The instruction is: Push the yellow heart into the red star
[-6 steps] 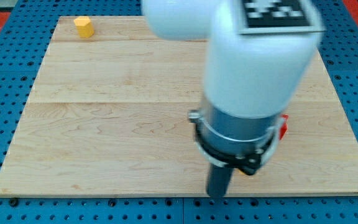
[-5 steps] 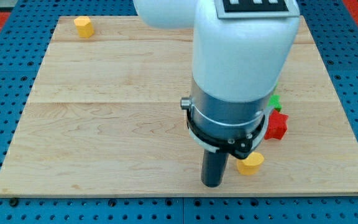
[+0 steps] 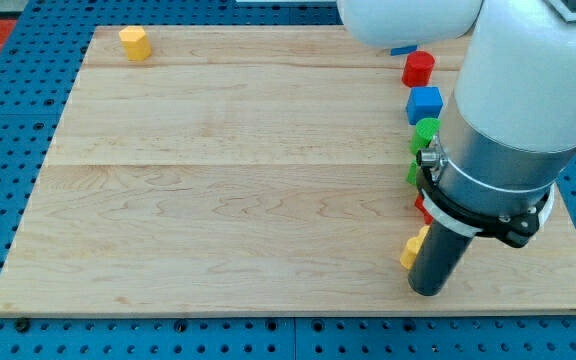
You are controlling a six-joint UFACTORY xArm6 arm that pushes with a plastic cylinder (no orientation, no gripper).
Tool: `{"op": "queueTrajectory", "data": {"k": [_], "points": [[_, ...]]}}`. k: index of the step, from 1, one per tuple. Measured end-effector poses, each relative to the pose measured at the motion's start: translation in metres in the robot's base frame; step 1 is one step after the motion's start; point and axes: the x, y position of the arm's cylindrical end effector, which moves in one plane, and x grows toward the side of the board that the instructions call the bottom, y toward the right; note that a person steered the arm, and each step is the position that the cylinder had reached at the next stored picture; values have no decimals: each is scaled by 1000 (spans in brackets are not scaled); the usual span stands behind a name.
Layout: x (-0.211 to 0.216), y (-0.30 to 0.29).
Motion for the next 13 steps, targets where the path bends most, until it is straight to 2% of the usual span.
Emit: {"op": "queueTrajectory", "data": {"k": [3,5,7,9,10,11,12,13], "points": [[0,6],[23,29],[21,30],[-13,30],[12,27],[16,-10],[11,-35],[-1,-29]]}}
